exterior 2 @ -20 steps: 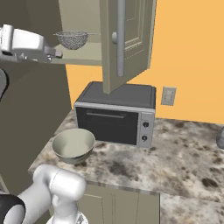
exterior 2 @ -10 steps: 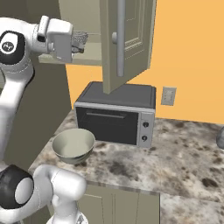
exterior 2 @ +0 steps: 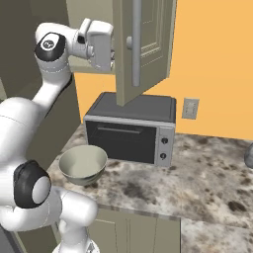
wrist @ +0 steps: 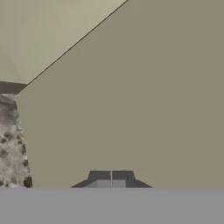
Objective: Open the cabinet and setup a tea strainer by placing it in the bowl upright.
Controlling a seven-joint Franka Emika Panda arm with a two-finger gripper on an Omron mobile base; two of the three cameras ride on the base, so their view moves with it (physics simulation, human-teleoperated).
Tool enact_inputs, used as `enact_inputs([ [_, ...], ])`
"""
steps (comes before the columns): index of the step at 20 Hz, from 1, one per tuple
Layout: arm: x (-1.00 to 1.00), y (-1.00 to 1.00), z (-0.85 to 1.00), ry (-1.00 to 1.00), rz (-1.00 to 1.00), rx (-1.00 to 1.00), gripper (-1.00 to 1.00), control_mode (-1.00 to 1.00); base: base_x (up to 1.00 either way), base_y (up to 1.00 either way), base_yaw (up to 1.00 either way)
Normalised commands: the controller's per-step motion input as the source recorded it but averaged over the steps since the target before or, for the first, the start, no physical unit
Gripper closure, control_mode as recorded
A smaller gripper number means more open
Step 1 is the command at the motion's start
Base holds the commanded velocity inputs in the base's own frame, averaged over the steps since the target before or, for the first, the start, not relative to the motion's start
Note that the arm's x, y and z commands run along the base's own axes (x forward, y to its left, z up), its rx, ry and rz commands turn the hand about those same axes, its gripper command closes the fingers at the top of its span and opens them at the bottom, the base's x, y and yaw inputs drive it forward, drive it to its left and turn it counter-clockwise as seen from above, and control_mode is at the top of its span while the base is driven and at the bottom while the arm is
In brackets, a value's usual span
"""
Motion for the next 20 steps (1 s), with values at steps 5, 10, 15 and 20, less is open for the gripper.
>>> enact_inputs([
  [5, 0.33, -0.36, -0.25, 0.08, -0.11, -0.09, 1.0, -1.0, 0.0, 0.0, 0.0],
  [10, 0.01, -0.95, -0.01, 0.02, -0.17, -0.01, 1.0, -1.0, 0.0, 0.0, 0.0],
  [15, 0.0, -0.88, 0.0, -0.01, -0.12, 0.0, 1.0, -1.0, 0.0, 0.0, 0.0],
  [20, -0.02, 0.42, -0.07, -0.1, 0.12, -0.02, 1.0, -1.0, 0.0, 0.0, 0.0],
])
